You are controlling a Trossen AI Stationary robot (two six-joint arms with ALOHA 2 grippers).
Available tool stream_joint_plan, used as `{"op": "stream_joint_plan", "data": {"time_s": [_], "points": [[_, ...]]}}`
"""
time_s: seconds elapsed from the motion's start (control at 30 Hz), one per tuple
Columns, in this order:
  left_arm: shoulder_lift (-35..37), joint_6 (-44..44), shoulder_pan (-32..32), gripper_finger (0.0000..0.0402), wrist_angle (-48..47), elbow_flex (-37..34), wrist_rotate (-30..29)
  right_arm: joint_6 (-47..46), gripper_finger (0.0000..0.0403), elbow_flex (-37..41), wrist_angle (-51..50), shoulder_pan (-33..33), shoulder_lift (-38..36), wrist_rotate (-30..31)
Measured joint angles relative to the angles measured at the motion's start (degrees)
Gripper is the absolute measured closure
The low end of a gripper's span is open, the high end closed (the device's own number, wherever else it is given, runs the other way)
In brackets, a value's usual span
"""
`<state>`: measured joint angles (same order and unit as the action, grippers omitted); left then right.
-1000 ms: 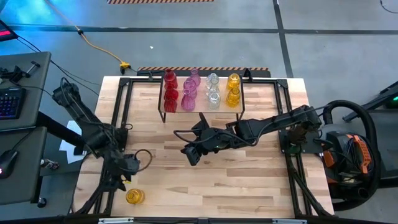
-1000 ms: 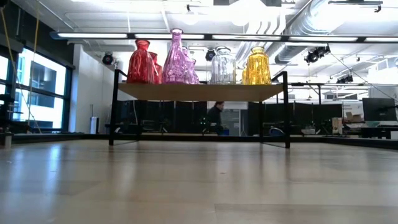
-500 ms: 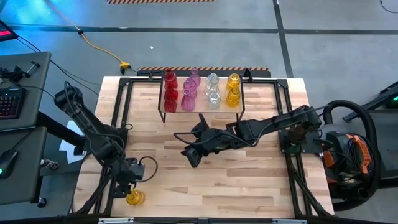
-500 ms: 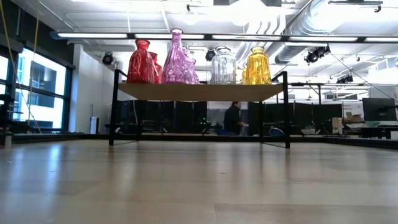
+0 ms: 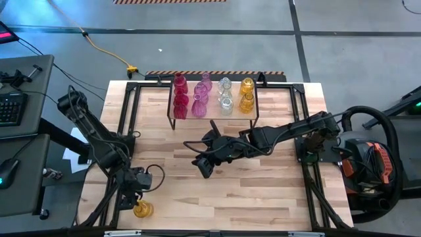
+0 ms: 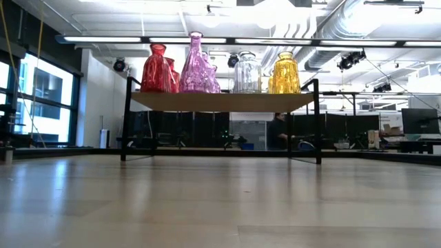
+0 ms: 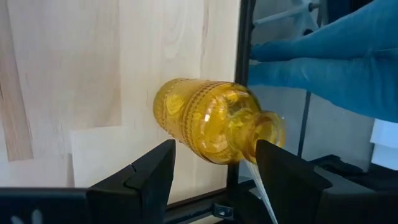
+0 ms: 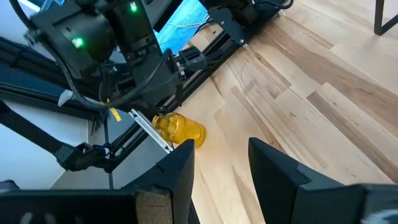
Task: Sort vases onto shelf
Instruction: Put the yellow vase on the shelf aligned with the other yellow vases
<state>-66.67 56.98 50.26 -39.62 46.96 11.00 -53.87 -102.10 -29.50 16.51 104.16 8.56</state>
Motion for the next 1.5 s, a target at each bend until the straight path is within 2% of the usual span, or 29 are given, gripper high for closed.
{"op": "stream_joint_plan", "data": {"time_s": [0.23,0.43,0.97,1.1,1.5], "points": [[1.1,0.5,0.2,0.0188,0.7,0.0,0.7,0.2,0.0267,0.0,0.0,0.0,0.0,0.0],[0.1,1.0,1.0,0.0188,5.4,0.0,1.3,0.2,0.0267,0.0,-0.2,0.0,0.0,0.0],[-6.3,1.5,1.2,0.019,2.4,0.3,-0.3,0.4,0.0267,0.0,-0.3,0.0,0.0,0.0],[-6.9,1.7,1.2,0.0209,2.7,0.3,0.0,0.4,0.0267,0.0,-0.5,0.0,0.0,0.0],[-6.8,1.4,1.2,0.0309,2.4,0.2,0.5,0.4,0.0267,0.0,-0.4,0.0,0.0,0.0]]}}
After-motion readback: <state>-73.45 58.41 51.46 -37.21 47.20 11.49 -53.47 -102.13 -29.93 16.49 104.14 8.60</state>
